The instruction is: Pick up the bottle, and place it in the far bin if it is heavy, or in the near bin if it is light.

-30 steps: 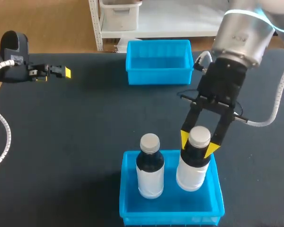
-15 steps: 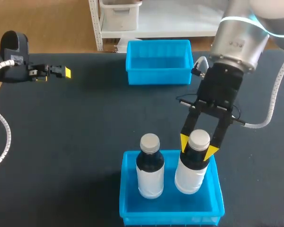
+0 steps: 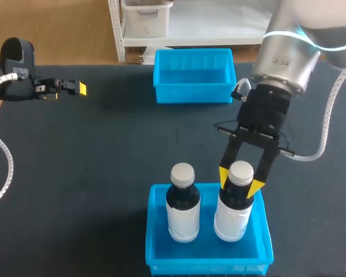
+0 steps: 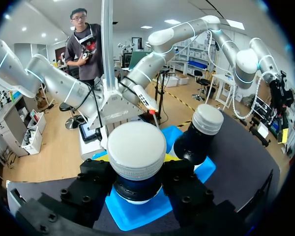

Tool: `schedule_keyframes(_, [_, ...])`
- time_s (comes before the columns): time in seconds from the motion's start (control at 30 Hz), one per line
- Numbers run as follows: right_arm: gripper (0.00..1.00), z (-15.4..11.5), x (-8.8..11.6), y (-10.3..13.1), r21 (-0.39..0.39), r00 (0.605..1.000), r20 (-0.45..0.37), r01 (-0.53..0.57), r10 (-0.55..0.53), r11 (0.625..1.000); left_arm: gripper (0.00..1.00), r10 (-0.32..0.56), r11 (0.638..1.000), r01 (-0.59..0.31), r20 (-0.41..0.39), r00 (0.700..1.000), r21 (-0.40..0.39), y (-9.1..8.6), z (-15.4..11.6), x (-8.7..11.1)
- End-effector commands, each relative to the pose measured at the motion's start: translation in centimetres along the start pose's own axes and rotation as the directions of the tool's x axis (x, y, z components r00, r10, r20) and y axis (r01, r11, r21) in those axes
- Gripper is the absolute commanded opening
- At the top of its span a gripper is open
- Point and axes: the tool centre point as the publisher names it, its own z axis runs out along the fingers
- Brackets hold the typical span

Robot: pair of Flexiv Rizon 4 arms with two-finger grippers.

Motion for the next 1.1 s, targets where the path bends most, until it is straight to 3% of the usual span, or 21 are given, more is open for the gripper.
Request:
schedule_keyframes(0.03, [0.40,-0.3,0.7,-0.6,-0.015,1.000,0.026,-0.006,0.006,1.000,1.00,0.000,1.000,0.000,0.000,1.000,0.000,0.0,0.0,0.0])
schedule_keyframes(0.07, [0.57,-0.3,0.7,-0.6,-0.016,1.000,0.027,-0.009,0.010,1.000,1.00,0.000,1.000,0.000,0.000,1.000,0.000,0.0,0.0,0.0])
schedule_keyframes(0.1, [0.95,-0.3,0.8,-0.7,-0.017,1.000,0.027,-0.011,0.012,1.000,1.00,0.000,1.000,0.000,0.000,1.000,0.000,0.0,0.0,0.0])
schedule_keyframes(0.13, [1.00,-0.3,0.8,-0.7,-0.018,1.000,0.027,-0.013,0.014,1.000,1.00,0.000,1.000,0.000,0.000,1.000,0.000,0.0,0.0,0.0])
schedule_keyframes(0.47, [1.00,-0.7,1.1,-0.2,-0.018,0.999,0.019,-0.039,0.040,0.999,1.00,0.000,1.000,0.000,0.000,1.000,0.000,0.0,0.0,0.0])
schedule_keyframes(0.77, [1.00,-5.1,3.2,1.6,0.076,0.987,-0.010,-0.160,0.161,0.984,1.00,0.000,1.000,0.000,0.000,1.000,0.000,0.0,0.0,0.0])
schedule_keyframes(0.87, [1.00,-7.5,4.3,2.0,0.155,0.969,0.041,-0.246,0.243,0.957,1.00,0.000,1.000,0.000,0.000,1.000,0.000,0.0,0.0,0.0])
schedule_keyframes(0.97, [1.00,-9.7,5.6,2.0,0.244,0.933,0.133,-0.357,0.334,0.902,1.00,0.000,1.000,0.000,0.000,1.000,0.000,0.0,0.0,0.0])
schedule_keyframes(1.03, [1.00,-11.0,6.5,1.7,0.303,0.894,0.183,-0.448,0.410,0.841,1.00,0.000,1.000,0.000,0.000,1.000,0.000,0.0,0.0,0.0])
schedule_keyframes(1.1, [1.00,-12.1,7.2,1.5,0.332,0.885,0.218,-0.463,0.411,0.822,1.00,0.000,1.000,0.000,0.000,1.000,0.000,0.0,0.0,0.0])
